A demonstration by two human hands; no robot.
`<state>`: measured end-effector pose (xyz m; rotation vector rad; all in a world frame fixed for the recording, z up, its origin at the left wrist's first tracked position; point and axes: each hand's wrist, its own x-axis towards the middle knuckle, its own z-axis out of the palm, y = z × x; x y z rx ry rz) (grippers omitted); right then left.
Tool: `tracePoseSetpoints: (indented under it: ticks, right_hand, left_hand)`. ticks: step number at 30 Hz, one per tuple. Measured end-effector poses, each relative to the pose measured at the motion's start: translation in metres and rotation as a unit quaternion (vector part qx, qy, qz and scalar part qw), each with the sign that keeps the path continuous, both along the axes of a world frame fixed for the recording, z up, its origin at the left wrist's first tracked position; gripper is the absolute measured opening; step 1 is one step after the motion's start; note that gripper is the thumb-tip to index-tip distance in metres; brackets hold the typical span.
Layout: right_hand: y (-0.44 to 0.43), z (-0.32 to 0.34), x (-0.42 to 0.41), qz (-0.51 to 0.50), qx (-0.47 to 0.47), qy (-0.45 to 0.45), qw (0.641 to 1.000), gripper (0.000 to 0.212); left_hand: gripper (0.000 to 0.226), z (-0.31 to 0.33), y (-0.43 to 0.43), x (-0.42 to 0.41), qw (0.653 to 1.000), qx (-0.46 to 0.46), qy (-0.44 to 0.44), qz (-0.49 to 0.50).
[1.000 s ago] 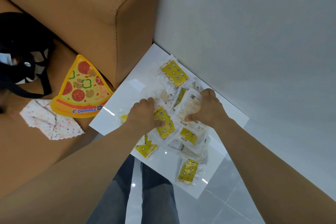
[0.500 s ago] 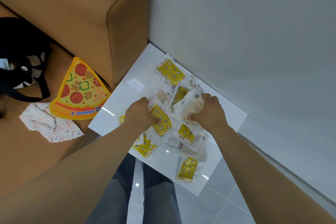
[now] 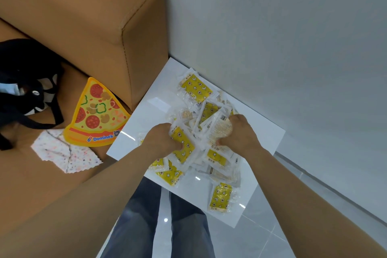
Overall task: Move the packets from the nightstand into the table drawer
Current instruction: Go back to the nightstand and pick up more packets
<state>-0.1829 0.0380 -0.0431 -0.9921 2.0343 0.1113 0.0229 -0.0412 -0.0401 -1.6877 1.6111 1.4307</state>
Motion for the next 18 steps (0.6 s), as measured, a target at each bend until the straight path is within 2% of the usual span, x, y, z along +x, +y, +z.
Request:
tracePoseSetpoints:
  ticks: [3, 10, 16, 18]
  right_hand:
    - [-0.006, 0.001, 0.004, 0.006, 0.009, 0.029, 1.0, 0.077]
    - [-0.008, 0.023, 0.009, -0.059, -0.002, 0.023, 0.998, 0.07]
    - [0.015, 0.084, 0.022, -0.134, -0.064, 0.021, 0.989, 0.057]
    - [0.02, 0.112, 0.03, -0.19, -0.091, 0.015, 0.978, 0.062]
  left_hand:
    - [0.05, 0.004, -0.002, 0.004, 1.0, 0.005, 0.007, 0.004]
    - [0.028, 0.031, -0.003, 0.015, 1.0, -0.002, 0.026, 0.014]
    - [0.017, 0.085, -0.006, 0.025, 0.998, -0.015, 0.065, 0.021]
    - [0.02, 0.11, -0.01, 0.028, 0.997, -0.03, 0.076, 0.013]
